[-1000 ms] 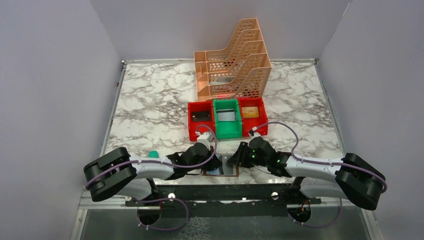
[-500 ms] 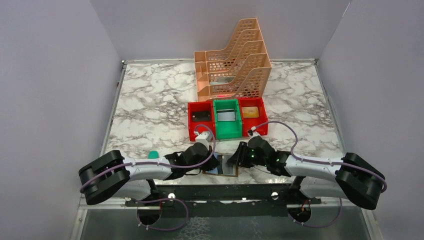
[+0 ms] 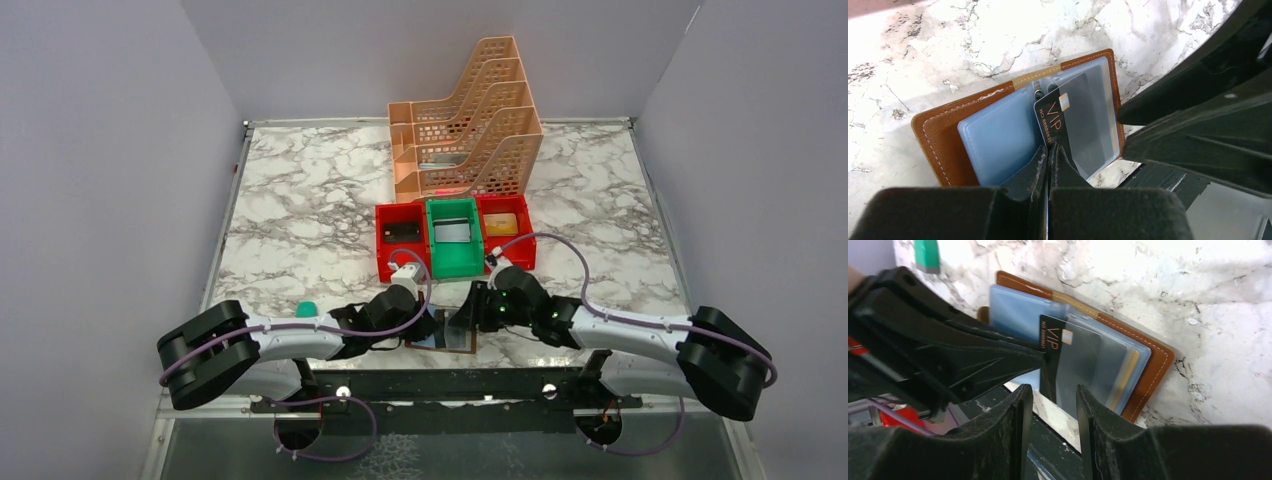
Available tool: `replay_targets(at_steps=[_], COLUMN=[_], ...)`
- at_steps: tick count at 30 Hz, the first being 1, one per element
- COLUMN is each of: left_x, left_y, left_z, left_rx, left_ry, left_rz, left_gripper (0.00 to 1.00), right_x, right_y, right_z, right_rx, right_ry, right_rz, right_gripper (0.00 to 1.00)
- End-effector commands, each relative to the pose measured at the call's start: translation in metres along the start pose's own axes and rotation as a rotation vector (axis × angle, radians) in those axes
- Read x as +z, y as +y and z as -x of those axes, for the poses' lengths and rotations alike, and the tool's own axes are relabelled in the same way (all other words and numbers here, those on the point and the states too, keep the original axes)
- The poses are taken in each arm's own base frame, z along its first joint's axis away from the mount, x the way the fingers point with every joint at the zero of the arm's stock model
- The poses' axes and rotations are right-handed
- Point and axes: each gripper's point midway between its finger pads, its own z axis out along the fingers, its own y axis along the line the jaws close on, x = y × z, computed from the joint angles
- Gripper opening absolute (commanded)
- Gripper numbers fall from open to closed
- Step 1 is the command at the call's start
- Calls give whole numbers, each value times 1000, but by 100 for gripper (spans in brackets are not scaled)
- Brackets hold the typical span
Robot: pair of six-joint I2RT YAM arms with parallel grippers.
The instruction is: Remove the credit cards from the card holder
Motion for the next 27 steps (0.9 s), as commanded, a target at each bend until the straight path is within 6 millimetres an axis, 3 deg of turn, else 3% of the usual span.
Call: replay_targets(at_steps=[1,6,12,16,27], left_x=[0,-1,1,-1,-5], left_y=[-1,-4,-6,0,-13], left_z=[3,2,-6,-12,-17], left_rx=[27,18,-16,-72,-166], left_ry=[-7,-5,16,12,1], left_rz=[9,-14,-38,-43,-155], left_gripper=[0,4,22,28,29], right_x=[14,22,22,20,23], right_y=[0,-43,-57,-66,-70], right_z=[-14,-30,-50,-55,-65], right_rx=[12,88,148,170,200], right_ry=[84,108,142,137,170], right_rz=[6,-171,-173,-194,-190], right_gripper=[42,42,41,41,40])
